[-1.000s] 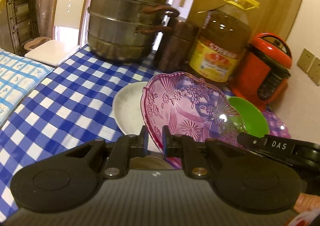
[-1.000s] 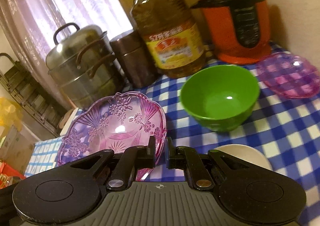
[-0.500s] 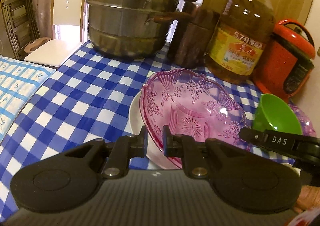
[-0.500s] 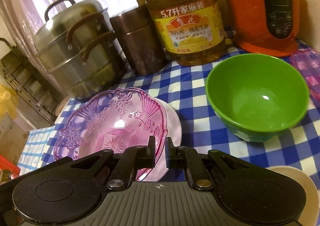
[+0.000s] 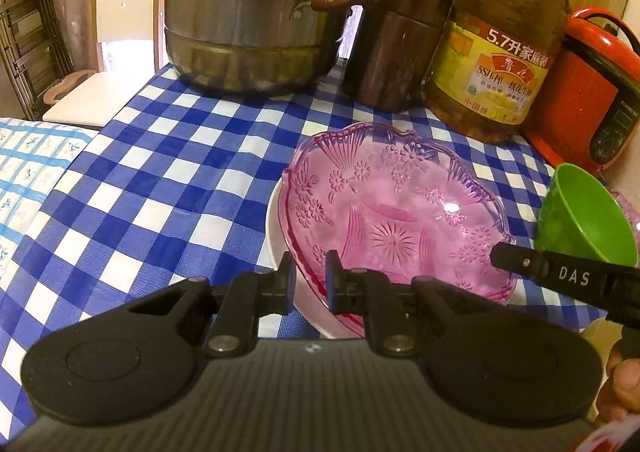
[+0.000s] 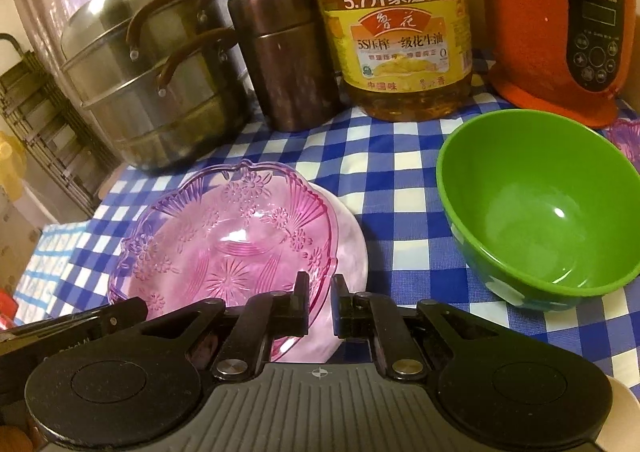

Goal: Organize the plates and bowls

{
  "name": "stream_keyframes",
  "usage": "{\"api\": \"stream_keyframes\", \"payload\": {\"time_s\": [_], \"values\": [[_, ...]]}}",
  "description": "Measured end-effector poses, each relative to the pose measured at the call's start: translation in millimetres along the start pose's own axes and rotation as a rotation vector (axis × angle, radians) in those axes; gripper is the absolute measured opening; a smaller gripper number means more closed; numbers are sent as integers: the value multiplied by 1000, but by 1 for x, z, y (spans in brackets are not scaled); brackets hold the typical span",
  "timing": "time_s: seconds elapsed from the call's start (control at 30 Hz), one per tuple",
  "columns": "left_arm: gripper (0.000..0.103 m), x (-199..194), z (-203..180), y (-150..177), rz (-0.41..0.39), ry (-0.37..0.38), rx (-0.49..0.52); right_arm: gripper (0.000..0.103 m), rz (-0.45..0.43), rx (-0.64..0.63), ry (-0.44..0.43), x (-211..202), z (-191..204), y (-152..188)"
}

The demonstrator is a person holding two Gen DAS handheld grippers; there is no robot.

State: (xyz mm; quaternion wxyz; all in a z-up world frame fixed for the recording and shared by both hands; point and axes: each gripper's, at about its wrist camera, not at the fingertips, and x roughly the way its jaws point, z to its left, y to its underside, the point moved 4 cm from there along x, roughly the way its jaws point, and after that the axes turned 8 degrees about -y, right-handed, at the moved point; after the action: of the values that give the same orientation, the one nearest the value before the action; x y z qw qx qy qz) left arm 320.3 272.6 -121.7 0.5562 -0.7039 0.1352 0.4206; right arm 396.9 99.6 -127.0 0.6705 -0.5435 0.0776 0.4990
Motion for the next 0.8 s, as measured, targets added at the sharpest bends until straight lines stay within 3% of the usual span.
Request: {"api": "stream_keyframes", "payload": {"time_s": [0.63, 0.7, 0.8], "values": [[15, 7, -8, 0, 5, -5, 62, 11, 31, -36, 34, 5, -2, 1], [16, 7, -8, 0, 4, -6, 64, 14, 31, -34, 33, 6, -1, 1], [18, 7, -9, 0, -5, -9, 82, 39, 21, -29, 2, 5, 0, 0]]}}
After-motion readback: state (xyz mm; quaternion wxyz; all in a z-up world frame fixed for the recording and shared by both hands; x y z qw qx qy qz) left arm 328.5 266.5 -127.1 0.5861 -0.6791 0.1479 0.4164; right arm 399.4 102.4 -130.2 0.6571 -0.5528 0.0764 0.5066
